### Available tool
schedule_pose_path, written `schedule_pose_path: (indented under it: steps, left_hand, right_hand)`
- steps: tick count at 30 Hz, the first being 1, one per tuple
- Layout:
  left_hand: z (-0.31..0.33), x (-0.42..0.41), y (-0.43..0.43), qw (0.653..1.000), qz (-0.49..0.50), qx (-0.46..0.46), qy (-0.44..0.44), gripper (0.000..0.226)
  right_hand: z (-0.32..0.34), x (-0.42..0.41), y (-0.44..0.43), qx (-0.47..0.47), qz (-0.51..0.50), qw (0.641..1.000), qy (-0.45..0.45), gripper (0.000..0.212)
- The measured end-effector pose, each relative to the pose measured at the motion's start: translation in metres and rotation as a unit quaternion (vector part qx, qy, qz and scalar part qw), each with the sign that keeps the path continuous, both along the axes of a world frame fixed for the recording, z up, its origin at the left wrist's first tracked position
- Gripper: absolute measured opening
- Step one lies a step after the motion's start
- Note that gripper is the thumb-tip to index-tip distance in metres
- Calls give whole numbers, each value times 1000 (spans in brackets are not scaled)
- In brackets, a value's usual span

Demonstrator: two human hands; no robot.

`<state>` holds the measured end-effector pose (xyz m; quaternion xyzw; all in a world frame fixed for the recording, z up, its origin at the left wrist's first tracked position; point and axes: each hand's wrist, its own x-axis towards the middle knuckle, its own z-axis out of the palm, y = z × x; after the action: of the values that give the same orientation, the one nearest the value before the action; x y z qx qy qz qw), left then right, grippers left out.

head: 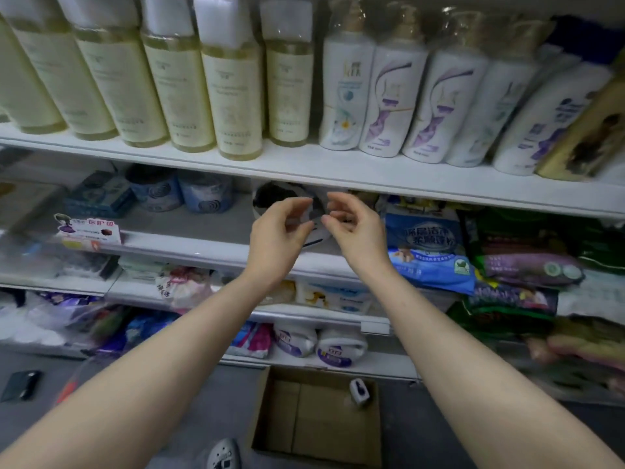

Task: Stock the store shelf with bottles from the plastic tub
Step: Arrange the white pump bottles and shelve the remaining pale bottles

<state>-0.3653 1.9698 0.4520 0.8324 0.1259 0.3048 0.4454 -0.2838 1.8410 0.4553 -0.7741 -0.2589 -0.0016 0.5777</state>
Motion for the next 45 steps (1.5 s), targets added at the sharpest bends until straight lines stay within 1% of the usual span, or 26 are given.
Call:
schedule_pose_path:
  steps: [8,13,20,22,25,27,29,31,35,42,45]
  left_hand:
    - [-50,1,-77,997,-39,-47,47,32]
    - [-88,-2,-113,994,-44,-61,84,34]
    - [-142,-3,-136,978,-94,-93,162,35]
    - [-162,-5,-138,974,-115,-85,179,37]
    - [-199,-7,-142,962,-142,-89,213,38]
    - [-224,-8,-145,957,-152,-99,227,37]
    - [-249,-8,-149,952,-158,-105,239,35]
    - [-275,-9,-153,946,-160,-128,251,35]
    - [-327,-12,-160,930,-173,-172,276,37]
    - [-424,-16,-167,913,-173,-173,326,37]
    - [-461,-17,-168,903,-165,-190,349,40]
  right_hand:
    - [-56,-3,-82,-49,-17,998,41,28]
    - [-95,-11,-121,-56,-26,995,81,29]
    - [-162,-29,-156,-74,-72,983,151,27]
    - [-183,-34,-162,-88,-84,979,164,25]
    - [-217,-44,-171,-112,-107,971,180,25]
    - [-237,-51,-175,-107,-122,965,207,29]
    - [-256,-56,-179,-95,-133,956,244,29]
    - [-278,-59,-183,-96,-142,950,262,29]
    - [-330,-66,-194,-121,-152,940,280,29]
    - [-429,-72,-217,-186,-153,916,320,37]
    - [-468,-74,-225,-204,-151,908,334,41]
